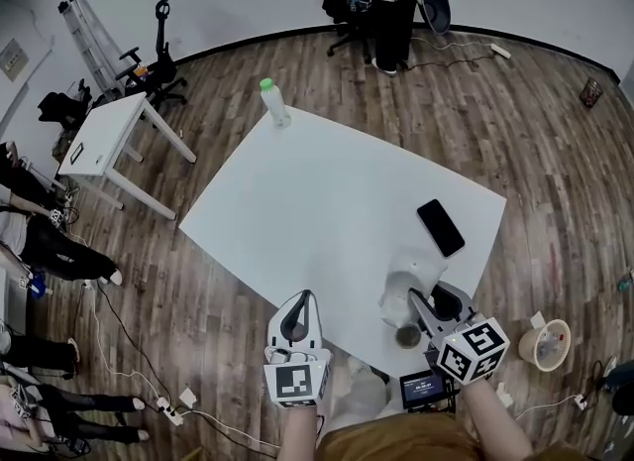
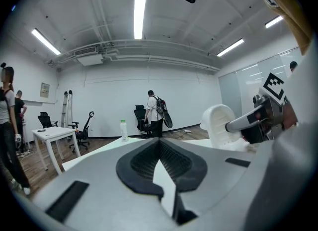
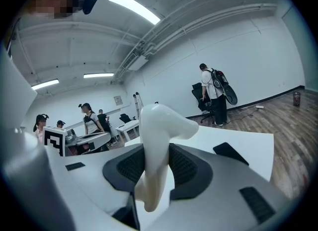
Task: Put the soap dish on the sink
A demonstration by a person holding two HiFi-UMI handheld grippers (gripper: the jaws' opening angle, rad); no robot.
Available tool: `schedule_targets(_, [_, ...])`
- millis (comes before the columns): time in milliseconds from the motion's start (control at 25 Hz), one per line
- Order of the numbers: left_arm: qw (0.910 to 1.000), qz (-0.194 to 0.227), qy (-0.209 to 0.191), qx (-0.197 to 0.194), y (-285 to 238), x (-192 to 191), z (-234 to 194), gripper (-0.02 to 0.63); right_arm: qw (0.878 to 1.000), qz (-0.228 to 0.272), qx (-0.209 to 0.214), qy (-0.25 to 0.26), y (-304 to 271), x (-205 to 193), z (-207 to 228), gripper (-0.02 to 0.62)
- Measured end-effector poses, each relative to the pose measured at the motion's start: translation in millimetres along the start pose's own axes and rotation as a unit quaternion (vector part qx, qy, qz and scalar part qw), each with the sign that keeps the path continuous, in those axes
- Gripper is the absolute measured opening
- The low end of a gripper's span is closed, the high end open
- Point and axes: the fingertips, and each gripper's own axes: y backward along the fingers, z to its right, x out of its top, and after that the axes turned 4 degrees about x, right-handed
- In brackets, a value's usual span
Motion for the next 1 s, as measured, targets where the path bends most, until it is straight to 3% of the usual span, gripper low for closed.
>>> schedule_targets(800, [0.9986,-0.048,0.003,-0.022,-24,-51,13,0.008,0.996,-0.081,0.0,-0.024,-43,-66,31,0.138])
schedule_targets(1000, [0.998,-0.057,0.006,-0.026,-25,-58,15,0.008,0.994,-0.101,0.0,-0.049,-51,-84,37,0.138])
